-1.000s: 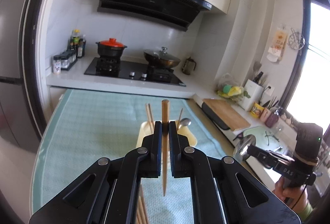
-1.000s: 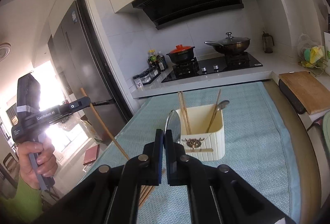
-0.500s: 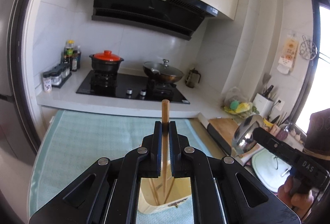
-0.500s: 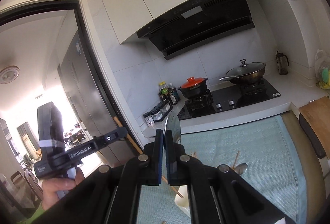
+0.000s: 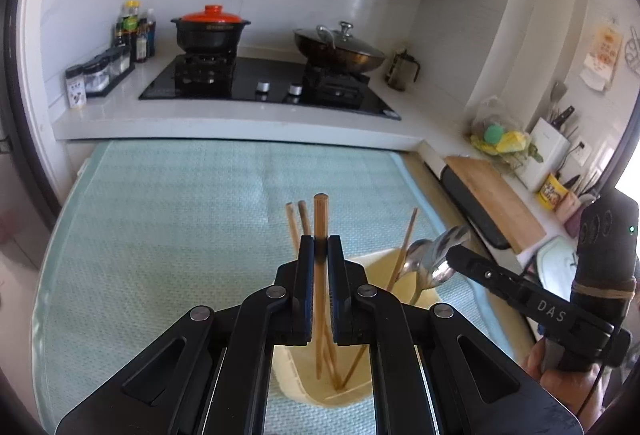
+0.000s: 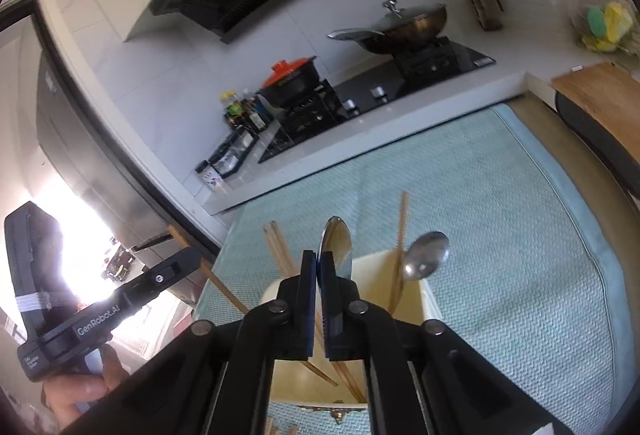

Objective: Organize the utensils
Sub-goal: 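Lower the chopstick and spoon into the cream holder and open both tools, then withdraw both tools and move the right tool over the chopstick pile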

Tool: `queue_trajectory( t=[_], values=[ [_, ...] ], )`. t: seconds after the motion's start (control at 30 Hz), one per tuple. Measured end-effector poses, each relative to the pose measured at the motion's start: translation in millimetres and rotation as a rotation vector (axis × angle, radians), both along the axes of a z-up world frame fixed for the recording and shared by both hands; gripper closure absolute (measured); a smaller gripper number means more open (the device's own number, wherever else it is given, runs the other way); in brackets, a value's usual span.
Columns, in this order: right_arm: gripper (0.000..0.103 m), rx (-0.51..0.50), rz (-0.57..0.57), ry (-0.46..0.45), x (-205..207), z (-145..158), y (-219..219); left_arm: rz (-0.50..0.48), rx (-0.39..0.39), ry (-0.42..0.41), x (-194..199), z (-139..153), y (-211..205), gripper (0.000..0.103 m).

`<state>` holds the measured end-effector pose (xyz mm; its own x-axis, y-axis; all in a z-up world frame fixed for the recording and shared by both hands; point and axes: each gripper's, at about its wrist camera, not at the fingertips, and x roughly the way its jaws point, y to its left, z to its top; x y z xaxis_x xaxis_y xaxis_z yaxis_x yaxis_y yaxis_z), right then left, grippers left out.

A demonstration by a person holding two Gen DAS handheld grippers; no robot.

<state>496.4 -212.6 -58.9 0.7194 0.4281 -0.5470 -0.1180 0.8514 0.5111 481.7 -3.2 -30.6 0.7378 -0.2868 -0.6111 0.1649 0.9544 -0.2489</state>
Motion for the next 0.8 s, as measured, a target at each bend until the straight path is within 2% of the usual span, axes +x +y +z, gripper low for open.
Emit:
queue_trajectory(
  t=[0.1, 0.17, 0.2, 0.23, 0.27, 0.3, 0.33, 0.37, 0.47, 0.57, 0.63, 0.8],
  values=[
    [0.097, 0.011, -0.004, 0.014, 7.2, -9.6, -7.4, 0.000, 0.034, 0.012, 4.3, -6.5, -5.9, 0.098],
    [0.095, -0.012, -0.018, 0.006, 8.7, -4.0, -10.3, 0.011, 0.048, 0.015, 4.1, -3.5, -6.0, 0.092],
    [0.093, -0.019, -0.020, -0.004, 7.3, 2.4, -12.6, 0.017, 0.045, 0.012, 1.5, 0.4, -3.7, 0.081],
    [0.083, -0.035, -0.023, -0.019, 5.3, 10.6, -14.6, 0.022, 0.039, 0.003, -3.1, 5.9, -0.6, 0.068],
    [0.063, -0.052, -0.027, -0.040, 2.5, 20.6, -16.6, 0.028, 0.038, -0.012, -9.6, 13.3, 2.8, 0.063],
    [0.056, -0.064, -0.029, -0.070, -4.5, 32.1, -19.1, 0.034, 0.043, -0.029, -17.7, 21.9, 6.3, 0.056],
    [0.052, -0.080, -0.033, -0.103, -13.0, 44.5, -21.3, 0.036, 0.050, -0.046, -27.2, 31.0, 10.0, 0.055],
    [0.052, -0.109, -0.034, -0.132, -22.8, 57.1, -22.9, 0.033, 0.056, -0.061, -38.1, 40.1, 14.0, 0.054],
    [0.051, -0.207, -0.038, -0.214, -61.8, 91.2, -26.8, 0.023, 0.087, -0.101, -81.5, 65.1, 29.0, 0.040],
    [0.050, -0.297, -0.013, -0.287, -112.4, 112.6, -28.0, 0.016, 0.139, -0.138, -135.8, 80.0, 46.2, 0.027],
    [0.050, -0.359, 0.012, -0.316, -147.9, 116.7, -27.7, 0.015, 0.173, -0.150, -172.6, 80.5, 57.4, 0.020],
    [0.049, -0.504, 0.017, -0.329, -224.4, 93.1, -25.7, 0.032, 0.223, -0.115, -248.1, 51.1, 81.4, 0.016]
  ],
)
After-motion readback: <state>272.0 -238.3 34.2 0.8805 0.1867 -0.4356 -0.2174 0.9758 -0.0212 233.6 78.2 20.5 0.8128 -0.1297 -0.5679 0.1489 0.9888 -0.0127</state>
